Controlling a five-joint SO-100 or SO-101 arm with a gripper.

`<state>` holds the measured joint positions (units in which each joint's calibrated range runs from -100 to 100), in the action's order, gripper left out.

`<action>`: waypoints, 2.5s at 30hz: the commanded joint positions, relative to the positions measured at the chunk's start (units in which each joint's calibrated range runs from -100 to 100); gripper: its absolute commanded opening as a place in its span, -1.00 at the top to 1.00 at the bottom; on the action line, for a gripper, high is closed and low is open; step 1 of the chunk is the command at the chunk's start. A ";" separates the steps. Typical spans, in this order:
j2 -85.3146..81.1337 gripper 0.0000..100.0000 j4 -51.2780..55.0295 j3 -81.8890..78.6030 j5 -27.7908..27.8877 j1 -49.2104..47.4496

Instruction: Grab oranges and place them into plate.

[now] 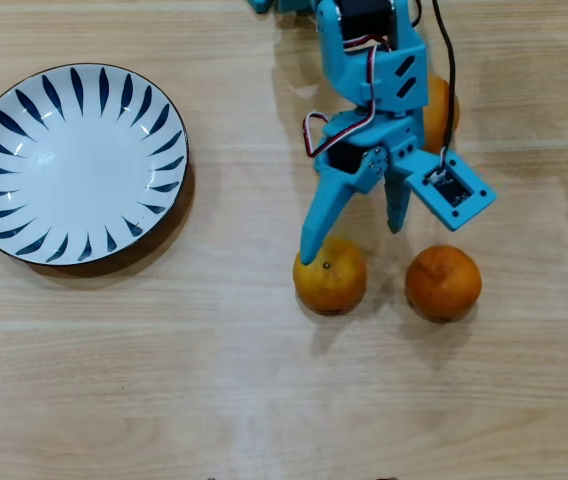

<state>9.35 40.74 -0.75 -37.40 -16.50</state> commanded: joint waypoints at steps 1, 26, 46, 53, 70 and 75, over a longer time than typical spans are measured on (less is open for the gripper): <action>1.13 0.05 -4.77 -2.28 -2.38 1.99; 13.98 0.10 -16.03 -4.00 -8.86 2.96; 5.44 0.33 -14.66 -5.09 -6.72 3.84; -9.10 0.33 -4.60 -6.17 -3.42 8.92; -29.22 0.33 6.83 -16.95 9.91 42.07; -20.43 0.33 7.35 -12.78 12.78 48.04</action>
<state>-14.94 47.80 -18.28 -26.60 28.32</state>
